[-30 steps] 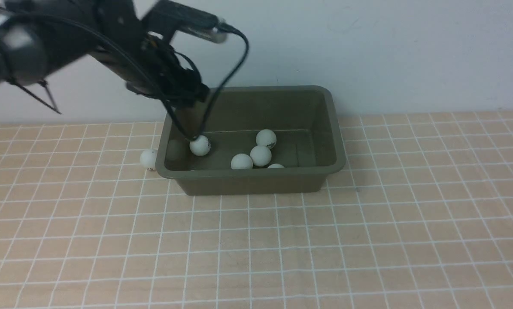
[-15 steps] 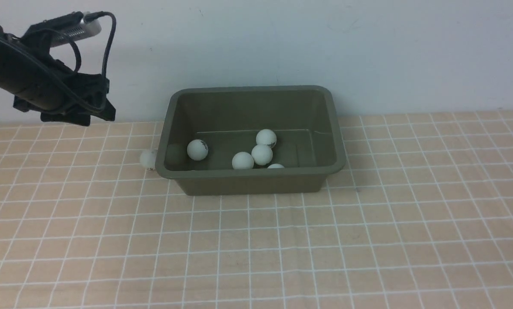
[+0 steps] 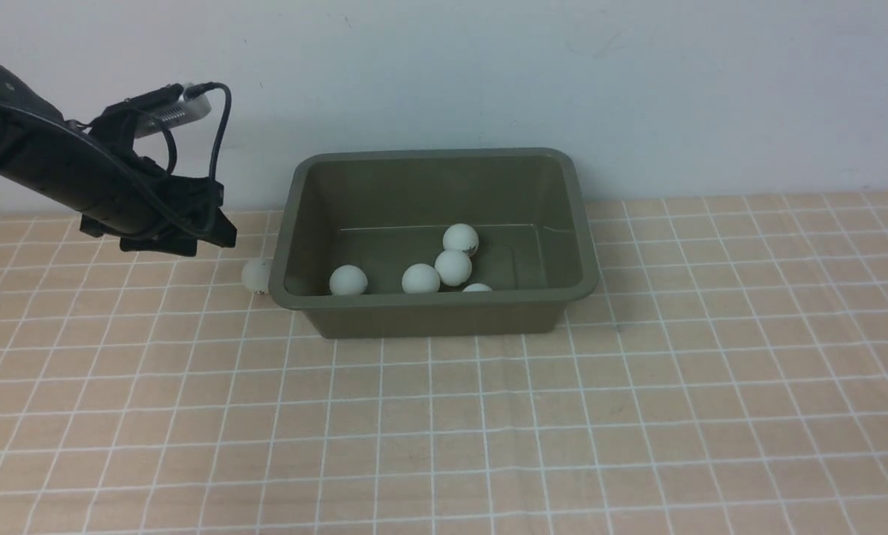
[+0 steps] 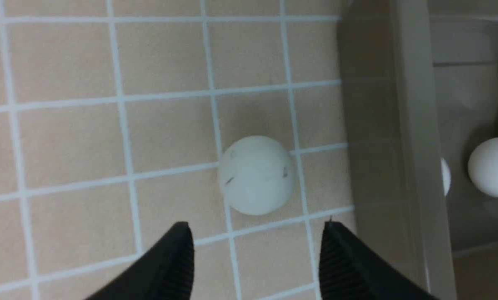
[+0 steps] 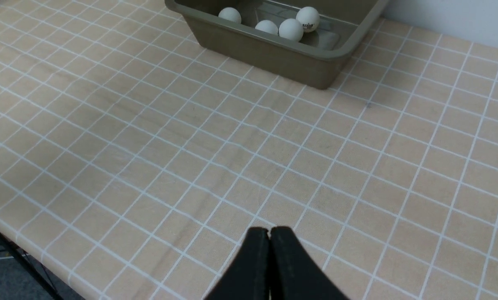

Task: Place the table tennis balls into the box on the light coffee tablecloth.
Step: 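Reach for and grasp a ping pong ball on the table beside the basket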

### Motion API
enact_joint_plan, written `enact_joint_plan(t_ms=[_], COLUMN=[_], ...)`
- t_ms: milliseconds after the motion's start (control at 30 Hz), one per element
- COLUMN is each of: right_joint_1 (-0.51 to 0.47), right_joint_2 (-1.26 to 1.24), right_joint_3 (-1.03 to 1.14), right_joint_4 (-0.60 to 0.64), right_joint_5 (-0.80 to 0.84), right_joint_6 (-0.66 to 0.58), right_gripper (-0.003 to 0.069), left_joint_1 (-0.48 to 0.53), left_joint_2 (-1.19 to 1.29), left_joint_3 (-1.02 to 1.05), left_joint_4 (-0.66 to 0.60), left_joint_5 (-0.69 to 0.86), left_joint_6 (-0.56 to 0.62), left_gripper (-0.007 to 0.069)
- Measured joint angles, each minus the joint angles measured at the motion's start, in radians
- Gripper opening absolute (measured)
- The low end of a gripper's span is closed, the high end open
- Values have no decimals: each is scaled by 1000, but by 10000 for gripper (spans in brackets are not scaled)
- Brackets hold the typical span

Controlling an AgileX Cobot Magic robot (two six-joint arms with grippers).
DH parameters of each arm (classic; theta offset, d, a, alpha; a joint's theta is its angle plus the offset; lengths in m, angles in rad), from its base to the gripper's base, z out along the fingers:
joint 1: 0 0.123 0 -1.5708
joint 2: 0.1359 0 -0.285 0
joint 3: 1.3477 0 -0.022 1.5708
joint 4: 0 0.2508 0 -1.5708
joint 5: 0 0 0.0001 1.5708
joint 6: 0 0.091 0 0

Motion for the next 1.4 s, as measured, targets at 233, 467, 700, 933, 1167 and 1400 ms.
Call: enact_joint_plan(t_ms=[233,467,700,933,1167,1400], right_joint_1=[0,0,0,0,0,0], right_joint_2=[0,0,0,0,0,0], right_joint_3=[0,0,0,0,0,0], right_joint_4=[2,2,2,3,3,3], right_joint_5=[1,1,2,2,2,2], right_joint_6=[0,0,0,0,0,0], right_gripper=[-16,-16,-16,-16,-16,-16], left_joint_1=[0,0,-28,-52,-55,-80], left_joint_2=[8,8,37,84,87,87], left_joint_3=[0,0,0,0,0,0], left_joint_4=[-41,-43,-43,-44,-41,0], left_joint_5=[-56,-87,-96,-114,-137,-177], left_joint_6=[45,45,45,36,32,29], left_gripper=[461,470,470,470,470,470])
